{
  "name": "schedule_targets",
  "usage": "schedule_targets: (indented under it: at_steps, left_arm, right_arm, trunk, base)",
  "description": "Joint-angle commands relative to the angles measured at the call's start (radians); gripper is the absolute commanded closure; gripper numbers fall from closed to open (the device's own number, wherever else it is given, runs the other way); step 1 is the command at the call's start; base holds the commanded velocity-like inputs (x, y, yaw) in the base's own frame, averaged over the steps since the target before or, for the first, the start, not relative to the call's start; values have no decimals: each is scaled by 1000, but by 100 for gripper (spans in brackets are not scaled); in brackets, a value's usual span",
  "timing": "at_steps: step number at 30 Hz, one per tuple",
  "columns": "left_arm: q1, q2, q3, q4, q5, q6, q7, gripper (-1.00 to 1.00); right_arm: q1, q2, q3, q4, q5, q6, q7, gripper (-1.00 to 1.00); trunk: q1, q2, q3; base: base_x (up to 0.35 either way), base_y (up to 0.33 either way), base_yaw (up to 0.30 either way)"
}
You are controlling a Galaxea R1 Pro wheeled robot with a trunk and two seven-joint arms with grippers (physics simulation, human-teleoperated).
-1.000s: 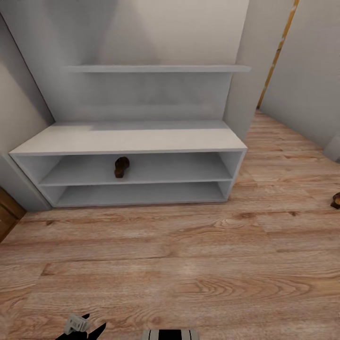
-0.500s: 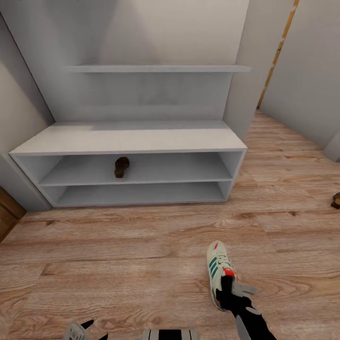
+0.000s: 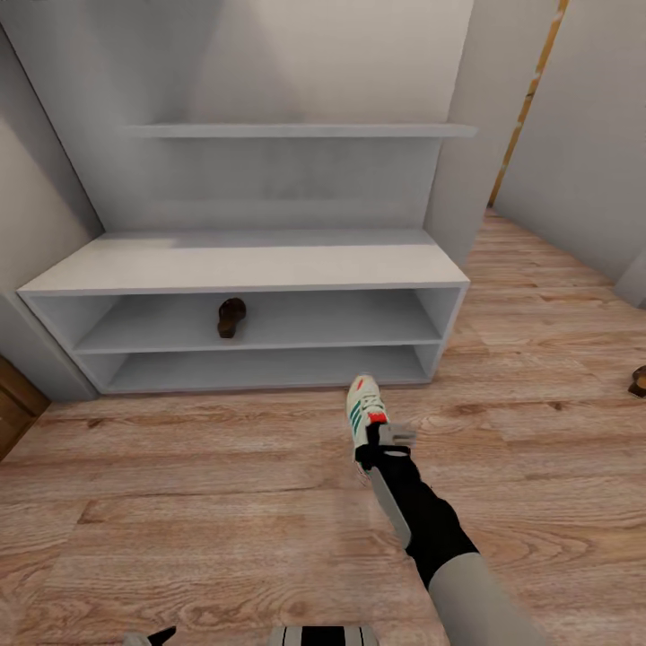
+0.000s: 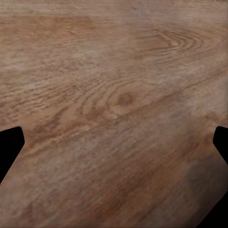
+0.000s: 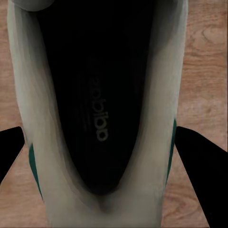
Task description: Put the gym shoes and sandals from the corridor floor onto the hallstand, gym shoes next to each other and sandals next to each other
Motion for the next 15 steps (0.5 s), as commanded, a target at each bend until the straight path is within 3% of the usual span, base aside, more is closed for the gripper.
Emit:
schedule_targets:
  at_steps: [1,4,5,9,15]
  left_arm:
    - [-1,0,9,0,-2,-5,-7,-100]
    - [0,0,23,-3,-2,-9,-24,-100]
    - [-2,2,48,-7,-1,-5,-74,-100]
    - [-8,13,83,-8,-3,6,-157,-100]
    - [-4,17,88,-9,-3,8,-172,-100]
  right_arm:
    - [-12,0,2,-2,-19,5,-19,100]
    - [-47,0,4,-6,-22,12,-53,100]
    - [-69,0,4,-17,-23,16,-71,100]
    - [-80,0,6,-49,-23,19,-79,100]
    - [-82,0,6,-54,-21,19,-80,100]
  trunk:
    - [0,0,-1]
    - [0,0,-1]
    - [0,0,-1]
    - [0,0,-1]
    - [0,0,-1]
  base:
    - [0,0,0]
    - [0,0,0]
    - [0,0,0]
    - [0,0,0]
    - [1,1,0]
